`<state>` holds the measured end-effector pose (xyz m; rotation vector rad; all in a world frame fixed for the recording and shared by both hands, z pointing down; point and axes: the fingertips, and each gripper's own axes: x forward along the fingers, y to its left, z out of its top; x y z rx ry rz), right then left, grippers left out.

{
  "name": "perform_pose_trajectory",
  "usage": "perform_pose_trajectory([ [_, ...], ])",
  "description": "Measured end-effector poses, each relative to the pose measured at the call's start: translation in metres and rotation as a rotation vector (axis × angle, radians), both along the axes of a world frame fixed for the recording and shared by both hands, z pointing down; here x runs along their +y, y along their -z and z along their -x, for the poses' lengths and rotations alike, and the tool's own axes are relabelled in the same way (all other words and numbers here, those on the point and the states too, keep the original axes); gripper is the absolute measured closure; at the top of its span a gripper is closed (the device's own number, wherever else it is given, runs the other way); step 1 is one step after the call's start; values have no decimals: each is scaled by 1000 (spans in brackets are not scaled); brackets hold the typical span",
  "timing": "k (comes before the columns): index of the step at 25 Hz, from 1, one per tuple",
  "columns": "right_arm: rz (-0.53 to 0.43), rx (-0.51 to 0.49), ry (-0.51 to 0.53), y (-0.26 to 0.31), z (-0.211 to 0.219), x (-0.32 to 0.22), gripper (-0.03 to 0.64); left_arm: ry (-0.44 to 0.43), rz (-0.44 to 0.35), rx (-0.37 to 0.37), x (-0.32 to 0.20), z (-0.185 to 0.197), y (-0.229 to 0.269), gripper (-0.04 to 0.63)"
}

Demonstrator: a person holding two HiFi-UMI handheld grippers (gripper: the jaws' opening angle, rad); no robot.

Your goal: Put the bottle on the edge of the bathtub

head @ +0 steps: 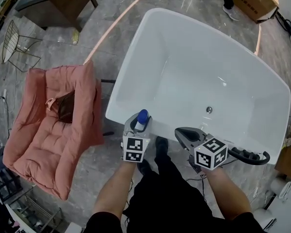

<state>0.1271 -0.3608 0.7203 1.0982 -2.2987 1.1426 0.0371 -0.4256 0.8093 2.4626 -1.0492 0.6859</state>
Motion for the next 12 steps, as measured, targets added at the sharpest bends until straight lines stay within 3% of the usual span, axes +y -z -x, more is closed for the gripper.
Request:
perform_pose_trajectory([
  [8,18,-7,-17,-4,-4,5,604,-13,0,-13,10,0,-1,434],
  [12,6,-18,-22,4,-2,4,604,-28,23,-53,23,2,-5,433],
])
